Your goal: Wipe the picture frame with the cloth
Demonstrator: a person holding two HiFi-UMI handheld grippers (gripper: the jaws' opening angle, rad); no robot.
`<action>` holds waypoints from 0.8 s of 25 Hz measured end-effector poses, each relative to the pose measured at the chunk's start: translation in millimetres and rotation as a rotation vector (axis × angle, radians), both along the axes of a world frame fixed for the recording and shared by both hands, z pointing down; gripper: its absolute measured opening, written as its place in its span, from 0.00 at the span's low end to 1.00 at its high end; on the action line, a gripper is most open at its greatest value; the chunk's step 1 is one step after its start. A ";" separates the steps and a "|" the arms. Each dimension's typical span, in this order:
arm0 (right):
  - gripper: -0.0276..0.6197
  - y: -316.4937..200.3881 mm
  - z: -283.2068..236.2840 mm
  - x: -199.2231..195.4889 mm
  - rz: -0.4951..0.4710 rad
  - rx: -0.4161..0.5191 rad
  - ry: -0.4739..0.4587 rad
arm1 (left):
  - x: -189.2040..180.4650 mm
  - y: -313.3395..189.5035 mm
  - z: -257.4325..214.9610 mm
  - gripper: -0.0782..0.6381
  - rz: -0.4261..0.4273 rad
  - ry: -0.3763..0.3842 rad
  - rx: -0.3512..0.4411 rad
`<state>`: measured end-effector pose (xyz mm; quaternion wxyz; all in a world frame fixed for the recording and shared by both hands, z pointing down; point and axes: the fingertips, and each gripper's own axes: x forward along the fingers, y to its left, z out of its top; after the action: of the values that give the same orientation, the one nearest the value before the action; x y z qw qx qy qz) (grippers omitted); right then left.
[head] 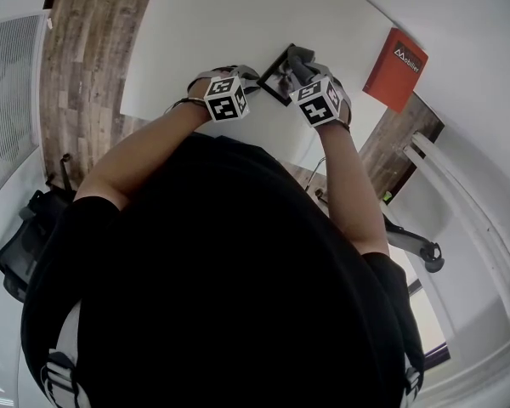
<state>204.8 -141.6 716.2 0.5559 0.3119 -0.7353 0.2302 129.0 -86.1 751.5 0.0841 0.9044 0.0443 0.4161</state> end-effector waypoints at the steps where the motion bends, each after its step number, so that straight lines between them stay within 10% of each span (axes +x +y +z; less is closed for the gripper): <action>1: 0.21 1.7 0.5 -1.9 -0.007 -0.002 0.000 | -0.2 0.4 0.6 0.24 0.002 -0.003 0.001; 20: 0.21 35.5 -2.0 -29.6 -0.047 -0.054 -0.038 | 0.0 -0.5 2.3 0.24 0.005 0.003 0.008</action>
<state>175.2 -106.1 714.3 0.5554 0.2751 -0.7462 0.2430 129.0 -86.6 753.8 0.0794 0.9052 0.0448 0.4151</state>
